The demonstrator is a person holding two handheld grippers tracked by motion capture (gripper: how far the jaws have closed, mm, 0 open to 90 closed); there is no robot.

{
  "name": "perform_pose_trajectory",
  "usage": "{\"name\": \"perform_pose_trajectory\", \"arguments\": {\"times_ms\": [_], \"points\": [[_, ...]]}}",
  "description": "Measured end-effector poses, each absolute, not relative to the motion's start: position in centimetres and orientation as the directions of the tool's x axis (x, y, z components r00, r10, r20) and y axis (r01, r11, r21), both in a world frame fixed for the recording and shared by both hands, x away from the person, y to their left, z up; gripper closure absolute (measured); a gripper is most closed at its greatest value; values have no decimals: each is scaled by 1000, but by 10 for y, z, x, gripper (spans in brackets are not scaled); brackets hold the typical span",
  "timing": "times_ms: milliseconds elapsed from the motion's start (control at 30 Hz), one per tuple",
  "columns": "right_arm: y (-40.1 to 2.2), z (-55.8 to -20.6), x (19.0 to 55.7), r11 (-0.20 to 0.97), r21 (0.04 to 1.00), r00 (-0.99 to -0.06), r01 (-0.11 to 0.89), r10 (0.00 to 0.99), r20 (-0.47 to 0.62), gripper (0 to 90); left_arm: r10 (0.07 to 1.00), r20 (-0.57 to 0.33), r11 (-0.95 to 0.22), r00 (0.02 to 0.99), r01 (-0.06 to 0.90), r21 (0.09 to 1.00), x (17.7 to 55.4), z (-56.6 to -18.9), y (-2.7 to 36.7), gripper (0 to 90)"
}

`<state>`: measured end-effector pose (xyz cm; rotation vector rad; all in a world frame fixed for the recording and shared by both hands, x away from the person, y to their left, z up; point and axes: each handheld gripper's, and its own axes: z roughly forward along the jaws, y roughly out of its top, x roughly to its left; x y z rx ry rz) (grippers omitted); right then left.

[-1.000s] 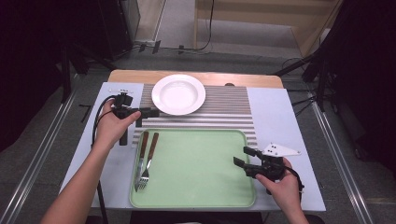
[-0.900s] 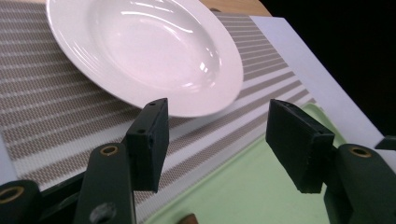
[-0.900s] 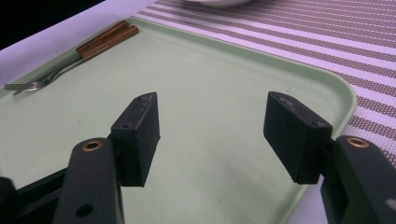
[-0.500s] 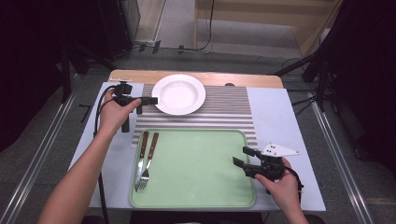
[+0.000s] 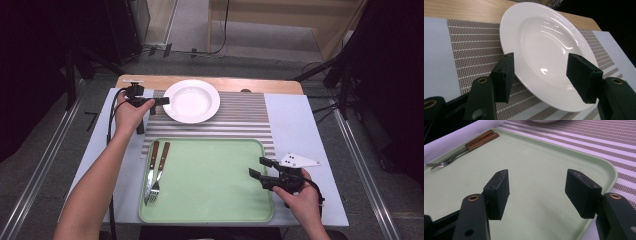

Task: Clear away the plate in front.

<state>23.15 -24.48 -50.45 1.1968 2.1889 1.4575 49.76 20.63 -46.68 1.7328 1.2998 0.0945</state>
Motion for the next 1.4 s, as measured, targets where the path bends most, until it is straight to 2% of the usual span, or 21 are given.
{"name": "perform_pose_trajectory", "arguments": {"times_ms": [467,567,900,1167,1400], "points": [[-244,-504,231,166,856,-638,489,738,222,356,825,-407,5,392,716,698,519,-487,194,396],[-243,-504,231,166,855,-638,492,737,224,356,837,-378,-12,396,703,711,521,-491,190,396],[-244,-505,232,166,853,-636,495,738,226,356,825,-392,-7,408,700,714,528,-512,174,389],[-245,-506,233,166,851,-635,499,738,229,356,814,-418,28,403,692,722,527,-516,173,381],[-242,-507,233,173,848,-640,501,734,228,356,821,-403,18,404,687,726,526,-516,172,383]]}}
